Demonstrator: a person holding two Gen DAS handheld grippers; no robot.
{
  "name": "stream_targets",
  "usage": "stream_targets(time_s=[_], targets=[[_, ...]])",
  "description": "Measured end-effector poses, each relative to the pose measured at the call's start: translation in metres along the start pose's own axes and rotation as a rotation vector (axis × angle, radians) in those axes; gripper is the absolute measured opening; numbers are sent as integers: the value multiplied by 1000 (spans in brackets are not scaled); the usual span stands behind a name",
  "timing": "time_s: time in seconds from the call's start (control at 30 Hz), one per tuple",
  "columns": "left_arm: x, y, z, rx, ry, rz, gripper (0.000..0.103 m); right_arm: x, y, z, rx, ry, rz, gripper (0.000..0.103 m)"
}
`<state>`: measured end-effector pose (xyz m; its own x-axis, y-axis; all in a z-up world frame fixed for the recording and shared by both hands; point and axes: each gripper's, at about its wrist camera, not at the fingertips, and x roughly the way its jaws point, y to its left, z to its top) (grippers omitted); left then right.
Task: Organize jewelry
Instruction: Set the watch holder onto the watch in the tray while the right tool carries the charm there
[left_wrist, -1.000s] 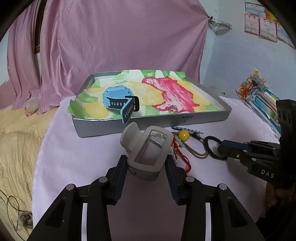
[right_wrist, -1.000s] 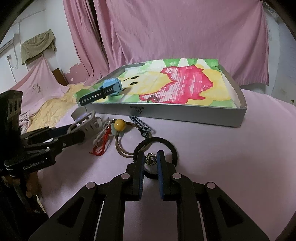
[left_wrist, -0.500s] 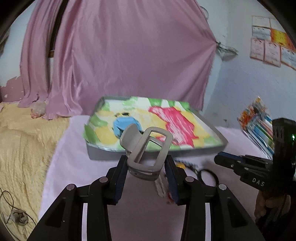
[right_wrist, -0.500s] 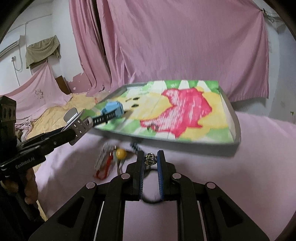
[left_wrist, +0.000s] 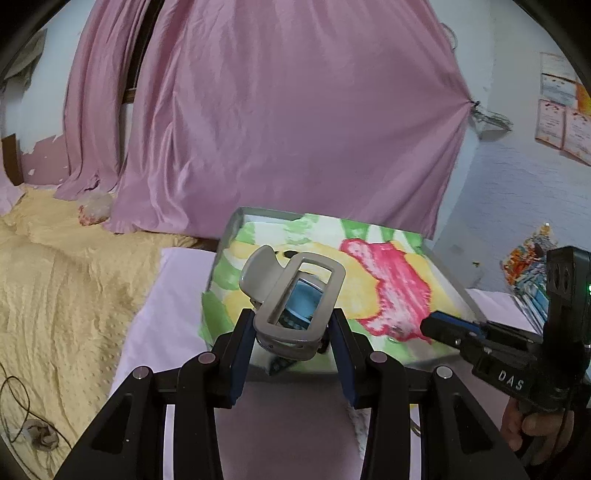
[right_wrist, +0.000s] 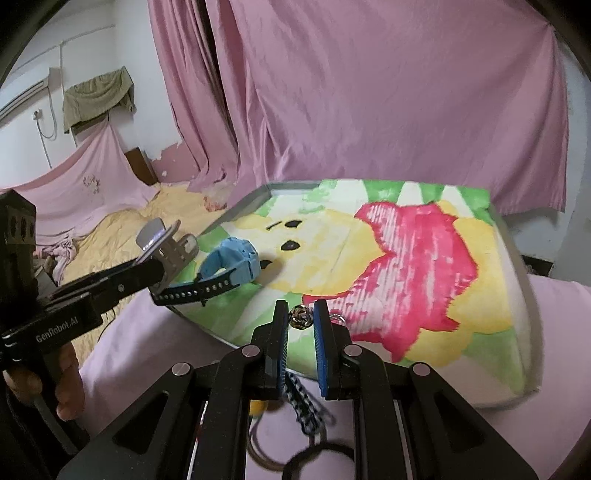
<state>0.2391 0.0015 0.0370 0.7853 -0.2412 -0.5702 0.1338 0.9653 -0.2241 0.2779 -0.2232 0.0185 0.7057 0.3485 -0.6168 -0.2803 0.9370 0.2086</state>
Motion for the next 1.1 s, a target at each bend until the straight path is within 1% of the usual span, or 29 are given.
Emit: stream_targets(time_s=[0.17,0.33,0.57,0.77,0.83,0.97,1.03,1.1], targets=[[15,6,7,-12,36,25,38,22,1,1,4,54,-12,12],[26,7,9,-13,79,43,38,33,-2,1,14,87,-27,12],[30,7,12,-6,85,50,38,43,-5,-1,24,124,-34,12],[29,6,11,-15,83,51,38,44,-7,-2,31,127,-32,12],[31,6,9,-15,96,53,38,43,-7,-3,33,123,-37,13],[30,7,5,-25,96,47,43,39,-8,-3,33,111,-49,16],[30,7,5,-25,96,47,44,37,-8,-3,36,103,-51,20],[29,7,5,-27,93,48,47,33,-8,-4,38,88,-53,30]])
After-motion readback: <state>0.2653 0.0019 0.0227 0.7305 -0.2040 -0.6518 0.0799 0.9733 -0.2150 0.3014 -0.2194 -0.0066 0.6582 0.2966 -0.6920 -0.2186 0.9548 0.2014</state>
